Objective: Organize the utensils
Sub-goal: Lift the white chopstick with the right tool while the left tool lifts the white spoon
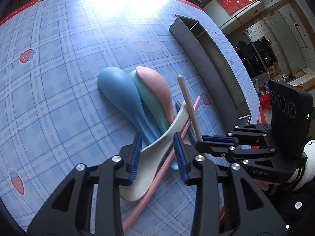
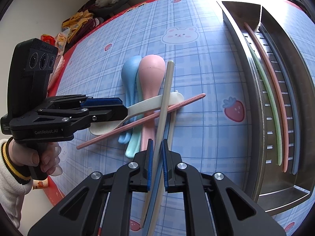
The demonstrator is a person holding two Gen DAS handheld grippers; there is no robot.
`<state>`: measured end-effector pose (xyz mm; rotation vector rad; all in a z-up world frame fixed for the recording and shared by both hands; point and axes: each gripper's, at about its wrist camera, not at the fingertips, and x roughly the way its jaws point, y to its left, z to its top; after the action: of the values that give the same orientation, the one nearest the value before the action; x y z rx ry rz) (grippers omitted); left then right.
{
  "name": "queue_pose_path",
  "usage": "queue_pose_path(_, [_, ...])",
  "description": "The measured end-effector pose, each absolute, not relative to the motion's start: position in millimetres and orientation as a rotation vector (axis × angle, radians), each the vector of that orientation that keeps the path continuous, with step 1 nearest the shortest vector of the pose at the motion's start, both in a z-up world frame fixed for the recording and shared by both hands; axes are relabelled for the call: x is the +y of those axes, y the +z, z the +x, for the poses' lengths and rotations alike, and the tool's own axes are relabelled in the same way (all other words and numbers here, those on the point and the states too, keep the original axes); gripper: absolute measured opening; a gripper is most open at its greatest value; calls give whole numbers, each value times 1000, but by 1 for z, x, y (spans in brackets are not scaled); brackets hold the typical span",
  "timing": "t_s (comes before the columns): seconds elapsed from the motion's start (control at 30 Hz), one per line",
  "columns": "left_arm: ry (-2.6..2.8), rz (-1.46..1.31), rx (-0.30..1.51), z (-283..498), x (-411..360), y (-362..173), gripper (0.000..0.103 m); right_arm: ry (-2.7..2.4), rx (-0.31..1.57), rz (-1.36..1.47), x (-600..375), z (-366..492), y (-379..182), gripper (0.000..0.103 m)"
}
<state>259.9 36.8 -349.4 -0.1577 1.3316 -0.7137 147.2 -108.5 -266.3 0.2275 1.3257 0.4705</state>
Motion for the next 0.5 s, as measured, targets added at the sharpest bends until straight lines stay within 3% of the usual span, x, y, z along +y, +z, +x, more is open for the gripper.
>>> queue_pose_path(0.43, [-770,-96,1328,257,29,-347,40,471,1327,230,-111,148,-267,9])
queue_pose_path(0.5, [-772,-25,1316,254,21,-346,33,471,1327,232,-111,148,-267,9])
